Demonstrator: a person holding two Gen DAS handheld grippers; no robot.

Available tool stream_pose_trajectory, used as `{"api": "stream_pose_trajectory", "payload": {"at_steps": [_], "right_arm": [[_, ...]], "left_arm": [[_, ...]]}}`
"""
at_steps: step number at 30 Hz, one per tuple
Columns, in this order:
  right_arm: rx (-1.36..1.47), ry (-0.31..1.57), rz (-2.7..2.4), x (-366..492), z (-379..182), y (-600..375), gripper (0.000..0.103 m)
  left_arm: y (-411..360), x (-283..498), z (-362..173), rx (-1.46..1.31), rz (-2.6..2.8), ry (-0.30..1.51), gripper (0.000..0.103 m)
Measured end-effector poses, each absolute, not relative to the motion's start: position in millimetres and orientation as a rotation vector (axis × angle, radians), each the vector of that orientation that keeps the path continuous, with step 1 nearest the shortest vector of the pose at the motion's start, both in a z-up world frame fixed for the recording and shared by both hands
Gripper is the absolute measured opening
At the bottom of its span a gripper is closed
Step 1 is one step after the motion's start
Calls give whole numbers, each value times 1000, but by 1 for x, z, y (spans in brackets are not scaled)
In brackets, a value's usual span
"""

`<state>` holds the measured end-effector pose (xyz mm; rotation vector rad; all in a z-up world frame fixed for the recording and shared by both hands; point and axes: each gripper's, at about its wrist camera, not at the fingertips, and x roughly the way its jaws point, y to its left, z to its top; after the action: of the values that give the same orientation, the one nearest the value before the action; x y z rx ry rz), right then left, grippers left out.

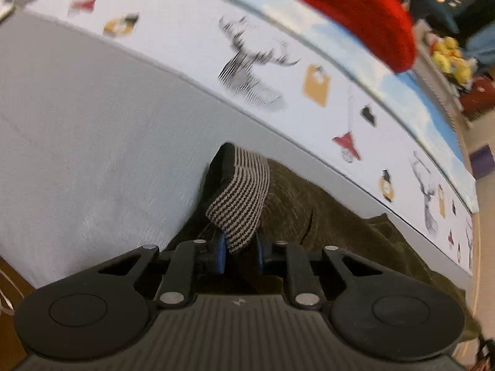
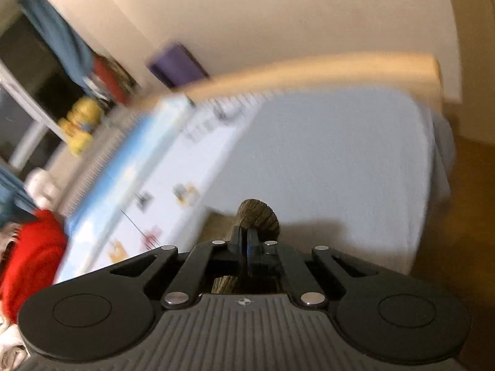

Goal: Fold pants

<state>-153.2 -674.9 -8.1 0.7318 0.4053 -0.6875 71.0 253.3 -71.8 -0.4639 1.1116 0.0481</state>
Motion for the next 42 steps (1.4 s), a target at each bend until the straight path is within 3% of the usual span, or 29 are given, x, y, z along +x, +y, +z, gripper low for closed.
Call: {"api": "stream_pose_trajectory", "payload": {"at_steps": [5, 8, 12, 17, 20, 23, 24, 26, 32, 35, 37, 42], "right_arm": [[844, 814, -834, -147, -74, -701, 2], [882, 828, -851, -151, -82, -708, 3], [771, 789, -951, -148, -61, -697, 22], [654, 645, -895, -145, -34, -683, 24], [667, 651, -773, -130, -40, -682, 24], [714, 807, -688, -113, -67, -686, 29], [708, 902, -711, -109, -80, -688, 29], [708, 976, -746, -109, -95, -693, 23], [596, 783, -749, -101, -57, -682, 26], [599, 700, -697, -88, -46, -679, 30], [630, 663, -663, -71, -46, -676, 32], [691, 640, -613, -20, -54, -671, 43]], "left_arm": [[245, 73, -105, -321, 38, 1325, 22], [239, 74, -111, -240, 31, 1362, 34], [254, 72, -86, -307, 95, 1217, 53], [246, 79, -63, -333, -17, 1042, 50], [228, 88, -71, -248, -87, 1074, 42], [214, 96, -101, -20, -23, 1213, 36], [210, 98, -119, 106, 43, 1286, 44], [210, 99, -126, 134, 44, 1309, 45], [207, 101, -92, 40, 4, 1140, 44], [209, 109, -115, 39, 0, 1255, 44], [201, 108, -138, 191, 21, 1353, 49], [208, 115, -135, 146, 35, 1351, 48]]}}
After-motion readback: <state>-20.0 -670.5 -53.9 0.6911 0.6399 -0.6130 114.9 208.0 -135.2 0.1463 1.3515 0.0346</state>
